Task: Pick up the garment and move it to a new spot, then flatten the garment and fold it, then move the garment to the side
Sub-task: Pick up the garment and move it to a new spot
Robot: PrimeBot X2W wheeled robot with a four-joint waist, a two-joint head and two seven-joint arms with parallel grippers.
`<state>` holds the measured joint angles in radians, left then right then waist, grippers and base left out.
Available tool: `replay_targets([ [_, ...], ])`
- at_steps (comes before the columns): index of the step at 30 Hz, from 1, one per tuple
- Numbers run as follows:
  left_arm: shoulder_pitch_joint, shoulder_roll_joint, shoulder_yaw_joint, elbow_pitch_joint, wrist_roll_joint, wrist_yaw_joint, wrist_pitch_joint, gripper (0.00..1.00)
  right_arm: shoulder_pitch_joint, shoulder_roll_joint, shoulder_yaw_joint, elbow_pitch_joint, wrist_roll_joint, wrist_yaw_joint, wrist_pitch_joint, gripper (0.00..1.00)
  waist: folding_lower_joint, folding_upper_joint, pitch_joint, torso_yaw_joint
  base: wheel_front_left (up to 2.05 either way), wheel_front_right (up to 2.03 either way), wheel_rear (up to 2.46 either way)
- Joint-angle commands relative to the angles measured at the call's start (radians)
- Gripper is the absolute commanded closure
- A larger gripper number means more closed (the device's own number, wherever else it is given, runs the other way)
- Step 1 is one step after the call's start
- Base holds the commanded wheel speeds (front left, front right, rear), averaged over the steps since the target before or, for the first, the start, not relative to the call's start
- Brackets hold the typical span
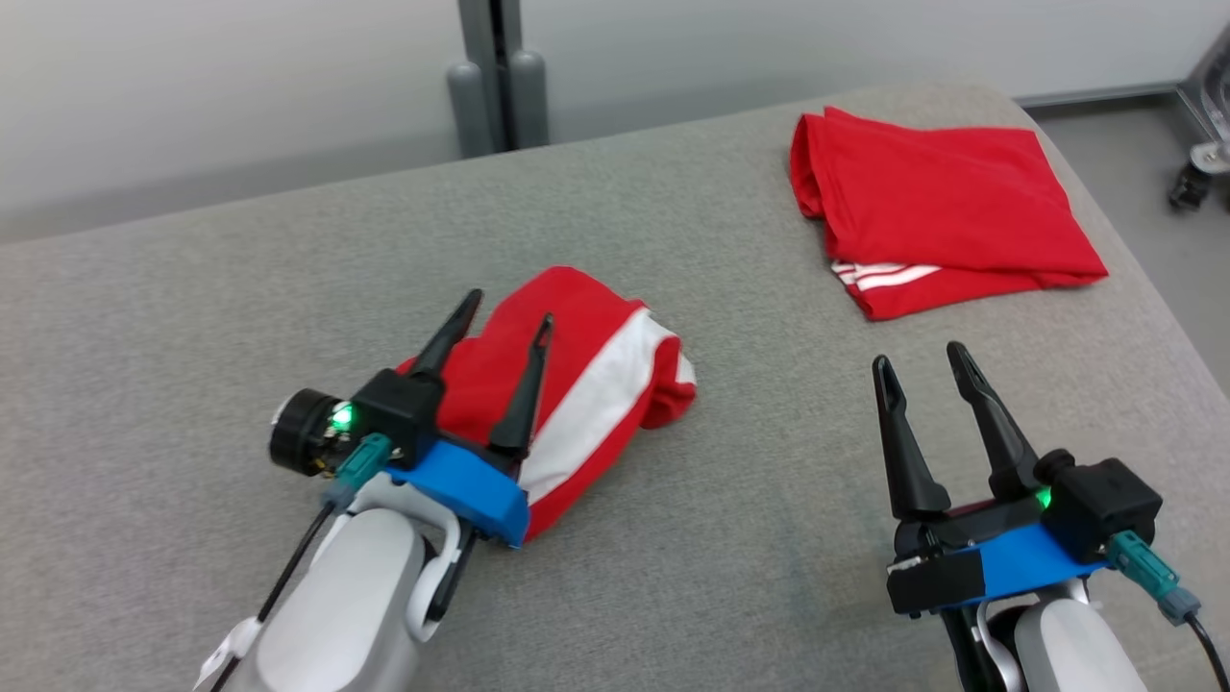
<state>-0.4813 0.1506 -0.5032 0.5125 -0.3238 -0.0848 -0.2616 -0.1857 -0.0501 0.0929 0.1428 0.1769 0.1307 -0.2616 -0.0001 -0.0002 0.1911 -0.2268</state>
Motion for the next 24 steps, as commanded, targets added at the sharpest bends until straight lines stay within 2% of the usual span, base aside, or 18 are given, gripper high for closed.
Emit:
replay_targets([
  [1,0.027,0.012,0.027,-0.034,0.011,0.013,-0.004,0.0,0.015,-0.001,-0.001,0.007,-0.004,0.0,-0.004,0.0,0.0001,0.0002,-0.008,0.011,0.0,0.0,0.0],
  [12,0.198,0.057,0.248,-0.232,0.05,0.063,-0.004,0.0,0.046,-0.001,-0.028,0.027,-0.023,0.0,-0.004,0.0,0.0001,0.0002,-0.077,0.107,0.0,0.0,0.0],
  [19,0.307,0.05,0.362,-0.276,0.074,0.07,-0.004,0.0,0.078,-0.001,-0.062,0.031,-0.038,0.0,-0.004,0.0,0.0001,0.0002,-0.117,0.17,0.0,0.0,0.0],
  [24,0.364,0.037,0.395,-0.288,0.109,0.058,-0.004,0.0,0.108,-0.001,-0.089,0.036,-0.053,0.0,-0.004,0.0,0.0001,0.0002,-0.141,0.215,0.0,0.0,0.0],
])
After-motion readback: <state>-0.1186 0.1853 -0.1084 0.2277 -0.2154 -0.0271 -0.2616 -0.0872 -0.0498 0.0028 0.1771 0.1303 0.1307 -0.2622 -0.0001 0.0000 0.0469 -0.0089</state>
